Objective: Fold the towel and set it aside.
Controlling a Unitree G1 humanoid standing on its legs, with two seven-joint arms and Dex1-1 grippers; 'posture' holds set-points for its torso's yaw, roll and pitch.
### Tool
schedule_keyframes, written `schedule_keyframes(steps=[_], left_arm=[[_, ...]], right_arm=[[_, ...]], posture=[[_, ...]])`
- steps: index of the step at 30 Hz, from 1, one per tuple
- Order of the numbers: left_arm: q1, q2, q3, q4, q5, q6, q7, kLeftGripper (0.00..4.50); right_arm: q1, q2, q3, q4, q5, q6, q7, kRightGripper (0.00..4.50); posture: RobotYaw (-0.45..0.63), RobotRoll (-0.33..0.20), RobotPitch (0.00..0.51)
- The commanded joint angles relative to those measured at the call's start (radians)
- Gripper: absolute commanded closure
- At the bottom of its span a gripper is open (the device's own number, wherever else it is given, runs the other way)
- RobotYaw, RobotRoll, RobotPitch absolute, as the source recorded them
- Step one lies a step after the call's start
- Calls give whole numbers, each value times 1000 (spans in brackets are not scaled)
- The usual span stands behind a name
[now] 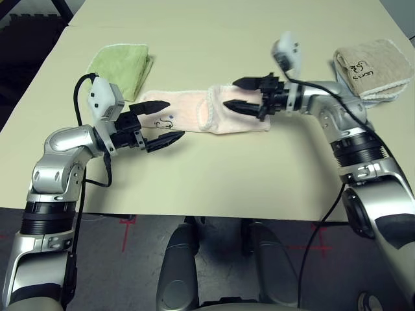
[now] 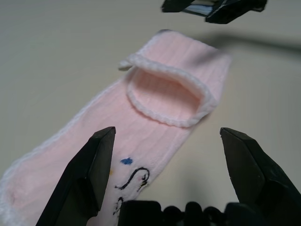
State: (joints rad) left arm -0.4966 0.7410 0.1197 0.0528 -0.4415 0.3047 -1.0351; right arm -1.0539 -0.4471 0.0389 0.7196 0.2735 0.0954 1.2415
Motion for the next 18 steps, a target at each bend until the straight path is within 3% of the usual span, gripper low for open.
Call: schedule_keyframes(steps=[1,9,18], left_arm=[[4,18,19,-1,11,29,29,0],[17,5,38,-18,18,70,117,0],[-14,8,61,-4,-6,157,200,0]], right_arm=[[-6,-24,-15,121,-10,-181,140,33],[8,-86,-38,295,-36,-403,298,33],[138,-183,-98,247,-11,-399,303,33]], posture=[[1,0,233],[17,0,233],[3,0,236]])
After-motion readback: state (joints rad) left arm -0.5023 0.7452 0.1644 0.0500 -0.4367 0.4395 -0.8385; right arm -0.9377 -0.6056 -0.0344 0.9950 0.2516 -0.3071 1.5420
